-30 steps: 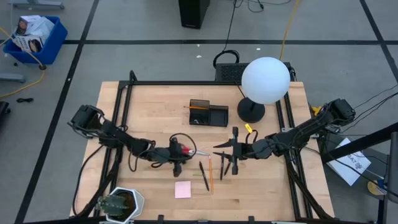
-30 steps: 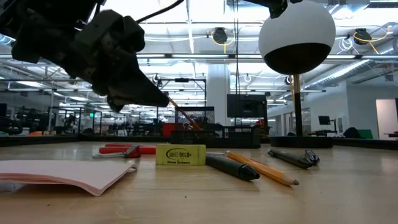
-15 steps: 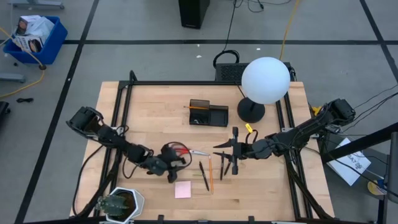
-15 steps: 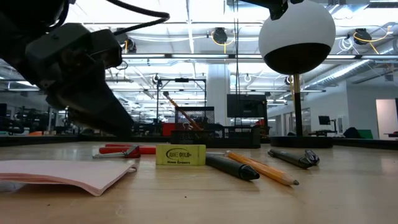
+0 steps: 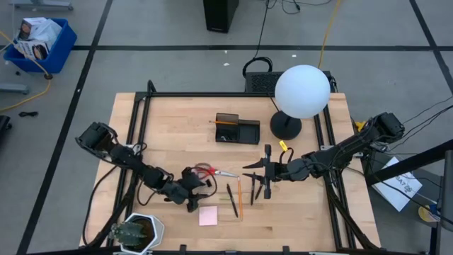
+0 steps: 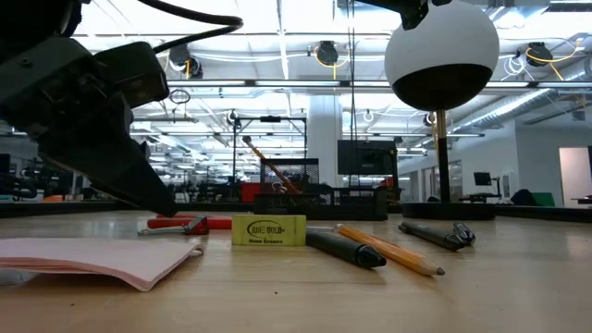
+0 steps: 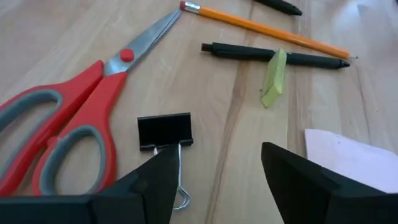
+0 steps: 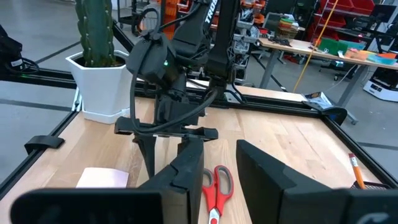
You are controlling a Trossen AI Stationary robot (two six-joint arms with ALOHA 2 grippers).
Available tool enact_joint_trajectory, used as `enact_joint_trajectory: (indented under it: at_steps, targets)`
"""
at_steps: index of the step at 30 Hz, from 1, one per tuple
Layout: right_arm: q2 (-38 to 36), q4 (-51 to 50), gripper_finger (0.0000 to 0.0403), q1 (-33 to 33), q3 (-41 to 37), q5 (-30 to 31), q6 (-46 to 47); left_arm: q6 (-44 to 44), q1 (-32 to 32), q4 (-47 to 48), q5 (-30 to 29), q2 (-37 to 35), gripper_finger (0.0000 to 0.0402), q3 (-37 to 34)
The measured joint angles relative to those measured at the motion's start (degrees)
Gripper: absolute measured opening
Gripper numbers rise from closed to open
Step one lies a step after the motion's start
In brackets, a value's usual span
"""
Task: Pick and place office supplies into organizer
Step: Put the black binder clip into the black desk organizer
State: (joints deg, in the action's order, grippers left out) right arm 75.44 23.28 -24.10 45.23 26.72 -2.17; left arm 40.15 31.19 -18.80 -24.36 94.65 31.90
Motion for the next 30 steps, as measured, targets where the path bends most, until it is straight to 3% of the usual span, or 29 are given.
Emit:
enact_joint_trajectory:
  at_steps: [14,25,30]
  targets:
    - [0.0,0.0,0.0089,0.0,0.0,0.0,-0.1,-1.9,-4.4,4.0,1.4,0.2,0.0196,0.0]
    - [0.0,-0.1,0.0089,0.0,0.0,0.0,0.0,-2.1,-6.0,-7.0,3.3,8.7,0.022,0.2]
    - [0.0,-0.3,0.0089,0.0,0.0,0.0,0.0,-6.1,-5.5,-10.2,3.7,10.6,0.0214,0.2]
